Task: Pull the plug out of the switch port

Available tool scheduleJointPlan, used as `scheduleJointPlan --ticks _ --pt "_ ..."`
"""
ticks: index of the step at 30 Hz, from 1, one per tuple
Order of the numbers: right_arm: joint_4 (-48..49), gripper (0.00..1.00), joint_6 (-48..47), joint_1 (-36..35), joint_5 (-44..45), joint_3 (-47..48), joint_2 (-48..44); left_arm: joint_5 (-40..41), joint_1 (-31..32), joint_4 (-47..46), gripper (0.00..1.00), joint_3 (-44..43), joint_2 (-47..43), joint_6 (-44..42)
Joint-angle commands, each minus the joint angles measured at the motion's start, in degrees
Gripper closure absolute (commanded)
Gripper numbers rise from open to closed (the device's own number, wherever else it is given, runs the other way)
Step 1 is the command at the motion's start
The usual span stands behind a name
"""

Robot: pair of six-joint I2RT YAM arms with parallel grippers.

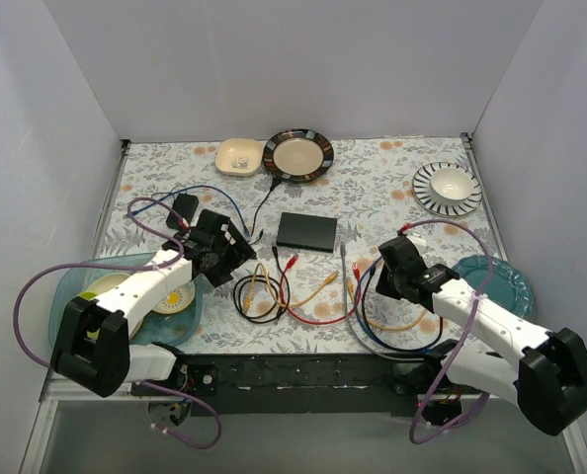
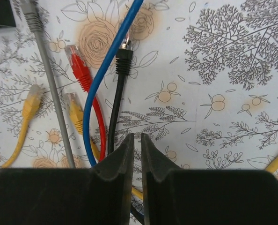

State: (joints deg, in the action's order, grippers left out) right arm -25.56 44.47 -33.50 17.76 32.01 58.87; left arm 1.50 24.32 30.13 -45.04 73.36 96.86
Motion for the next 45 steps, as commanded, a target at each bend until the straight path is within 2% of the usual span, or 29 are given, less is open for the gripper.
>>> scheduleJointPlan --ticks 1,3,4,7,9,10,14,16,20,26,29,33,38,40,43,44,45 --pt "0.5 0.85 1.8 0.1 -3.2 0.2 5.2 3.0 -0.1 2.7 0.23 0.9 -2.1 -3.7" --pt "0.9 0.86 2.1 0.1 -4.7 -0.1 7.8 0.2 -0.1 1.3 0.35 2.0 -1.6 -5.8" --pt "0.9 0.87 2.3 0.1 -5.4 -0.2 8.6 -1.0 -0.1 0.7 0.49 2.6 -0.9 -6.4" --pt "2.3 0.92 2.6 -0.2 -8.5 -0.5 10.3 -7.7 -0.1 -1.0 0.74 4.1 2.8 -8.0" --pt "3.5 0.94 2.6 -0.3 -11.2 -1.2 10.9 -10.5 0.1 -1.8 0.82 5.6 5.9 -8.0" --pt "5.0 0.95 2.2 -0.4 -12.2 -1.4 11.2 -11.7 0.1 -2.6 0.90 5.9 6.8 -7.9" --pt "9.6 0.95 -1.0 -3.0 -17.4 -1.7 15.2 -15.6 3.5 -4.8 1.00 6.0 10.2 -8.4" --pt "9.7 0.96 -2.7 -5.5 -20.6 0.5 17.8 -18.4 5.6 -6.5 1.00 6.0 12.0 -8.2" --pt "9.4 0.96 -5.0 -11.3 -21.4 5.1 24.4 -20.2 15.0 -11.9 1.00 5.4 15.7 -6.2" --pt "7.4 0.96 -8.8 -11.2 -19.4 12.4 27.2 -20.2 24.2 -13.6 1.00 -6.4 26.4 -7.0" --pt "3.5 0.96 -11.2 -10.0 -16.1 16.3 27.2 -18.7 25.0 -10.4 1.00 -13.5 31.6 -8.6" --pt "-1.6 0.96 -12.1 -6.4 -12.2 19.4 23.9 -14.2 24.9 -6.2 0.99 -19.3 33.2 -9.2" --pt "-10.7 0.85 -16.5 -3.9 0.6 26.3 15.3 -10.6 23.9 -2.3 0.75 -22.5 32.0 -11.4" --pt "-11.5 0.81 -18.2 -3.9 1.8 30.0 13.2 -10.3 23.7 -1.4 0.71 -22.9 32.1 -12.1" --pt "-6.9 0.76 -21.5 -3.9 -7.9 30.5 9.4 -9.8 23.5 -0.2 0.61 -24.0 32.5 -12.9" --pt "-2.9 0.75 -22.1 -4.0 -17.0 29.9 8.3 -9.7 23.4 -0.1 0.59 -24.0 32.2 -12.7" --pt "-1.3 0.74 -21.8 -4.0 -21.5 29.0 8.0 -9.4 23.2 -0.1 0.53 -24.0 31.8 -12.7"
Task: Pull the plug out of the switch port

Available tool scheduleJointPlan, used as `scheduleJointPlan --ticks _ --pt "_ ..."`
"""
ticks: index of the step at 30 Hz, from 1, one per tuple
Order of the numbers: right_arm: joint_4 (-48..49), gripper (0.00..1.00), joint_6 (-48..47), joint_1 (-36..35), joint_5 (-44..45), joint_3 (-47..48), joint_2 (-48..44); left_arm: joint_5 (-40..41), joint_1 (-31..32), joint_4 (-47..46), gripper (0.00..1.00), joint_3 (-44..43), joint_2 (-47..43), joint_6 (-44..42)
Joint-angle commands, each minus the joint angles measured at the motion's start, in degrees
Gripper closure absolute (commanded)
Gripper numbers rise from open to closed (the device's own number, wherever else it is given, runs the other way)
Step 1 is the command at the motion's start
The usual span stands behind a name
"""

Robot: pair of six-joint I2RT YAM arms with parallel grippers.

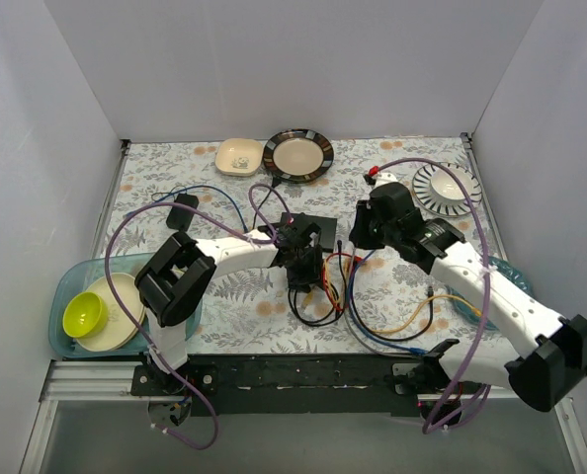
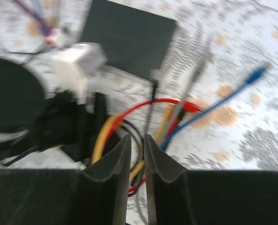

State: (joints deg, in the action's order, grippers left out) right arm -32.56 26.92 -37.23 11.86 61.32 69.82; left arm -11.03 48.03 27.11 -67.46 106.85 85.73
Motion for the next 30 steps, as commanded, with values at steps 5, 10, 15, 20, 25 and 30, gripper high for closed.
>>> scheduleJointPlan --ticks 5,10,15,20,25,30 --pt "8.8 0.71 -2.6 -4.4 -20.7 -4.2 -2.2 6.6 -1.3 4.4 0.35 -0.7 -8.7 -1.5" --pt "10.4 0.72 -2.3 -5.3 -20.6 -5.3 -2.1 12.6 -1.9 9.7 0.25 -0.8 -14.9 -0.5" --pt "12.5 0.75 -1.8 -6.6 -21.1 -4.2 0.0 18.2 -4.0 15.2 0.23 3.9 -22.0 4.3" --pt "14.5 0.82 -1.9 -11.2 -22.1 -3.1 5.0 17.4 -11.5 17.9 0.26 11.6 -28.5 9.4" --pt "14.2 0.80 -3.3 -16.5 -21.2 0.5 12.3 15.1 -18.1 16.7 0.27 18.9 -36.4 12.2" --pt "12.6 0.79 -2.7 -18.7 -18.7 2.2 22.6 15.5 -18.9 16.8 0.28 19.3 -40.9 12.0"
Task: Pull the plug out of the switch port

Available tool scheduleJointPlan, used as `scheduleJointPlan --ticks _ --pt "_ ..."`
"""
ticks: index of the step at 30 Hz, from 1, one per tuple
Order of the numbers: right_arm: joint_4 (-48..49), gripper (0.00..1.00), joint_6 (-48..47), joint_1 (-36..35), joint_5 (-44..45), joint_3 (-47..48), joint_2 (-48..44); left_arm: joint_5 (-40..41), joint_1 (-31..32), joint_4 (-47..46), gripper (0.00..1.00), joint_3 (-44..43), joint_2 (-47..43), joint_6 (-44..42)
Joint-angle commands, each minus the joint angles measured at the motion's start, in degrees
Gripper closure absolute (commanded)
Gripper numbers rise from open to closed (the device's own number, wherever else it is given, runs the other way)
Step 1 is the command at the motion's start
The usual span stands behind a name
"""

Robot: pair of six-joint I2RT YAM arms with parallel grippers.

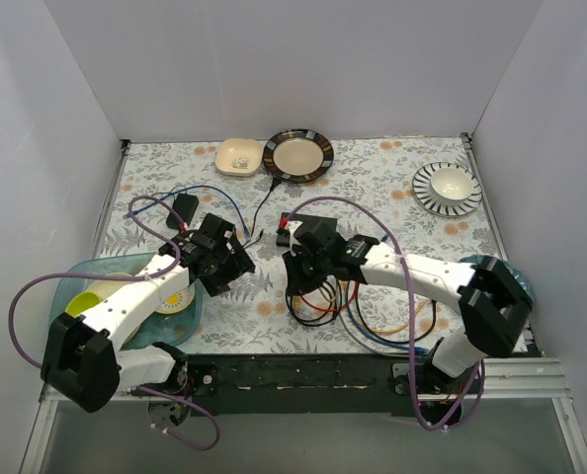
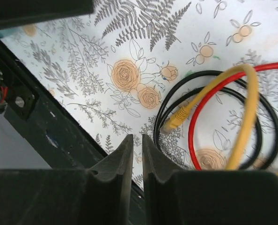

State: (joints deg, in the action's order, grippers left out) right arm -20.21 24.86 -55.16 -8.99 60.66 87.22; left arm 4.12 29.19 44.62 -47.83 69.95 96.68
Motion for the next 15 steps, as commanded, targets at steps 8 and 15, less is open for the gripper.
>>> scheduleJointPlan --ticks 8,15 --pt "-4.2 0.88 6.0 2.0 8.6 -3.3 9.6 -3.4 -0.1 -3.4 0.28 1.5 -3.8 -0.5" --pt "-8.5 0.92 8.4 12.2 8.6 -12.1 6.7 -4.0 -0.1 -6.5 0.28 2.1 -1.6 -0.9"
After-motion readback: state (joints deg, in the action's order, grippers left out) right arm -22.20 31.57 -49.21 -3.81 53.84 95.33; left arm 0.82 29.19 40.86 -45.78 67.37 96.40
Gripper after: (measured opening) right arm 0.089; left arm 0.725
